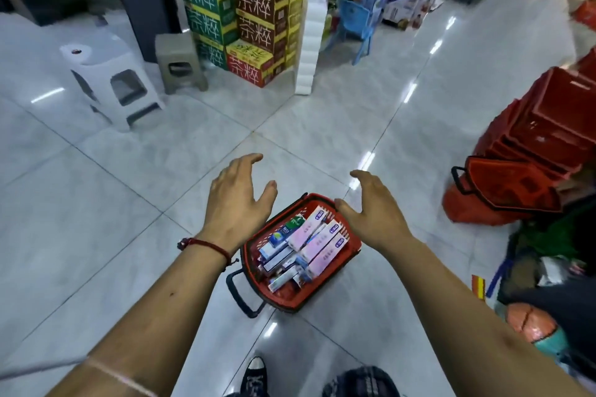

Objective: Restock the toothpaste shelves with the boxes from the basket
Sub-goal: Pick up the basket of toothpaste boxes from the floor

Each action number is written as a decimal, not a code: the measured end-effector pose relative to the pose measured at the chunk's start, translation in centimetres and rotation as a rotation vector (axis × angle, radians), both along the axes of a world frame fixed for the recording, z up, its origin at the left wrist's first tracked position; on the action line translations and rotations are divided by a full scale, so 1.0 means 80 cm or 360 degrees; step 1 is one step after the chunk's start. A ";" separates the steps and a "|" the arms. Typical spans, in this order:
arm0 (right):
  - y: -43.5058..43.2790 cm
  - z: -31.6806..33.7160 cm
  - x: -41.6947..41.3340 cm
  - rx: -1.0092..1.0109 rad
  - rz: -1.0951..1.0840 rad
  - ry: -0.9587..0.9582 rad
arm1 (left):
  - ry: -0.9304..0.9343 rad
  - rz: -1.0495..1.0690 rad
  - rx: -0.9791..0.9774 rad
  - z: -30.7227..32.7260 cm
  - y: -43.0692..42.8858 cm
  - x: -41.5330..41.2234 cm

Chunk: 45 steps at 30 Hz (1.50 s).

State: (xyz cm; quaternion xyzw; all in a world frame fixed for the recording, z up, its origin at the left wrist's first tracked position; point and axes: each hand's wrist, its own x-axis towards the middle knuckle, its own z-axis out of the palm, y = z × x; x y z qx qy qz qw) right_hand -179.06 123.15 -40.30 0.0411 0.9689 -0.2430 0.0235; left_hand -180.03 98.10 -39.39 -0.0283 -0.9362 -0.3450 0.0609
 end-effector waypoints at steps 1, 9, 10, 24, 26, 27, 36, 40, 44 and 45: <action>0.009 -0.015 -0.023 -0.0003 0.0033 -0.0028 | -0.0031 0.0035 -0.0005 -0.013 0.005 -0.016; 0.059 -0.153 -0.179 0.0006 0.0384 -0.0332 | -0.0225 0.0385 -0.0003 -0.134 0.041 -0.094; 0.064 -0.176 -0.199 -0.0001 0.0439 -0.0389 | -0.0273 0.0455 0.0000 -0.158 0.048 -0.096; 0.144 -0.467 -0.296 0.0042 0.0338 -0.0787 | -0.1201 0.1213 0.0312 -0.545 0.088 -0.030; 0.158 -0.513 -0.301 0.0047 0.0284 -0.0839 | -0.1303 0.1350 0.0403 -0.614 0.083 -0.019; 0.167 -0.536 -0.303 0.0052 0.0280 -0.0854 | -0.1334 0.1425 0.0422 -0.627 0.086 -0.017; 0.220 -0.665 -0.333 -0.0201 -0.0069 -0.1103 | -0.1260 0.1884 0.0775 -0.697 0.111 -0.015; 0.224 -0.667 -0.351 -0.0645 -0.0297 -0.1354 | -0.1157 0.1973 0.0932 -0.705 0.107 -0.007; 0.215 -0.669 -0.333 -0.0786 -0.0420 -0.1401 | -0.1154 0.2142 0.0986 -0.702 0.102 0.024; 0.209 -0.665 -0.323 -0.0786 -0.0432 -0.1389 | -0.1160 0.2185 0.0993 -0.698 0.100 0.036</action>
